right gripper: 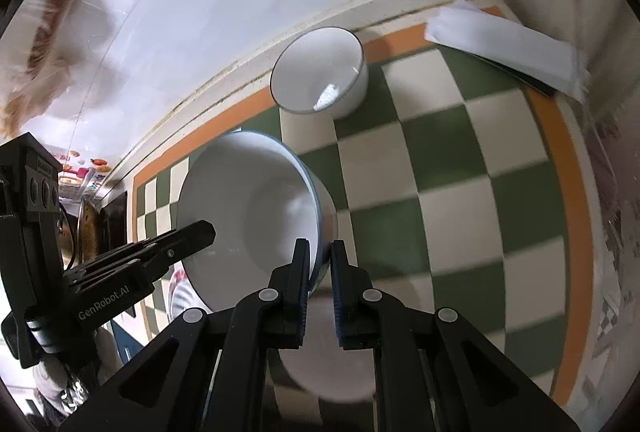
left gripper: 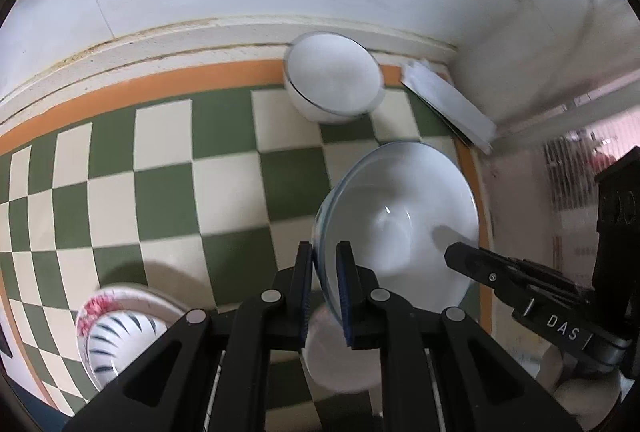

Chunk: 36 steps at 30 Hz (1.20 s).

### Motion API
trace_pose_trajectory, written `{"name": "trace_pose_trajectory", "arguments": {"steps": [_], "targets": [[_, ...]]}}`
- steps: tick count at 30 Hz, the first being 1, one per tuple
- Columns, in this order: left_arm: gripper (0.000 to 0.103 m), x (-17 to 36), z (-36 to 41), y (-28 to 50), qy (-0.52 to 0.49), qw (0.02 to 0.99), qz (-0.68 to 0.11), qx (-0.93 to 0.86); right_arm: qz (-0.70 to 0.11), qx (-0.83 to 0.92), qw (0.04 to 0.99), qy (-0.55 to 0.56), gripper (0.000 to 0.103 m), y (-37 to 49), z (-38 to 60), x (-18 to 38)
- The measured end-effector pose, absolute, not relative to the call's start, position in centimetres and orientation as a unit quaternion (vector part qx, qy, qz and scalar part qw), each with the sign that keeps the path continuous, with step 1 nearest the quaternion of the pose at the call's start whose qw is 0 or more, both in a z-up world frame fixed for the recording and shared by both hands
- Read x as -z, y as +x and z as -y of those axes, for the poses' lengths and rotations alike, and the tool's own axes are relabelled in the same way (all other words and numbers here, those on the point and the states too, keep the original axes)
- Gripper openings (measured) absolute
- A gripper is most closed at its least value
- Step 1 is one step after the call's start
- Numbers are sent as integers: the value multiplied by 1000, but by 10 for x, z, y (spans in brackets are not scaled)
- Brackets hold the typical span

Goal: Organize plates and bowls

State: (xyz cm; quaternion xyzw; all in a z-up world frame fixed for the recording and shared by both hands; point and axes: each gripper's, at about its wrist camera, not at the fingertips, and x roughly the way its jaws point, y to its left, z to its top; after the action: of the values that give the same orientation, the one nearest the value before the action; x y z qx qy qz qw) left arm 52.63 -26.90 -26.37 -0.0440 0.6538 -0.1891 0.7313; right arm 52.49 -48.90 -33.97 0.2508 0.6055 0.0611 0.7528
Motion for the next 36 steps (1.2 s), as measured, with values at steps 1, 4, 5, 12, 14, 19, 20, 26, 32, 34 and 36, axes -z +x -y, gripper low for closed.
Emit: {"name": "trace_pose_trajectory", "arguments": {"steps": [1, 4, 5, 12, 14, 19, 20, 26, 32, 34, 36], "targets": [[10, 265, 272, 520, -43, 728, -656, 193, -606, -59, 753, 251, 12, 515, 490, 336], [10, 271, 276, 501, -39, 718, -665, 202, -611, -54, 749, 250, 12, 484, 495, 333], [10, 274, 276, 495, -36, 714, -669, 203, -615, -53, 745, 251, 12, 473, 494, 335], [10, 298, 279, 467, -10, 689, -694, 209, -641, -44, 720, 262, 12, 431, 493, 366], [10, 302, 281, 460, 1, 686, -697, 210, -644, -41, 716, 267, 12, 423, 493, 372], [10, 315, 288, 450, 32, 684, -699, 207, -651, -36, 709, 269, 12, 418, 492, 387], [10, 317, 289, 450, 36, 684, -699, 206, -653, -35, 708, 266, 12, 418, 492, 390], [10, 326, 293, 448, 59, 681, -701, 202, -661, -31, 702, 262, 12, 420, 490, 400], [10, 330, 295, 448, 70, 678, -704, 199, -669, -30, 696, 257, 12, 420, 488, 407], [10, 333, 296, 448, 72, 676, -707, 196, -673, -31, 694, 254, 12, 420, 487, 409], [10, 335, 295, 448, 73, 675, -709, 193, -674, -31, 693, 254, 12, 420, 486, 411]]}}
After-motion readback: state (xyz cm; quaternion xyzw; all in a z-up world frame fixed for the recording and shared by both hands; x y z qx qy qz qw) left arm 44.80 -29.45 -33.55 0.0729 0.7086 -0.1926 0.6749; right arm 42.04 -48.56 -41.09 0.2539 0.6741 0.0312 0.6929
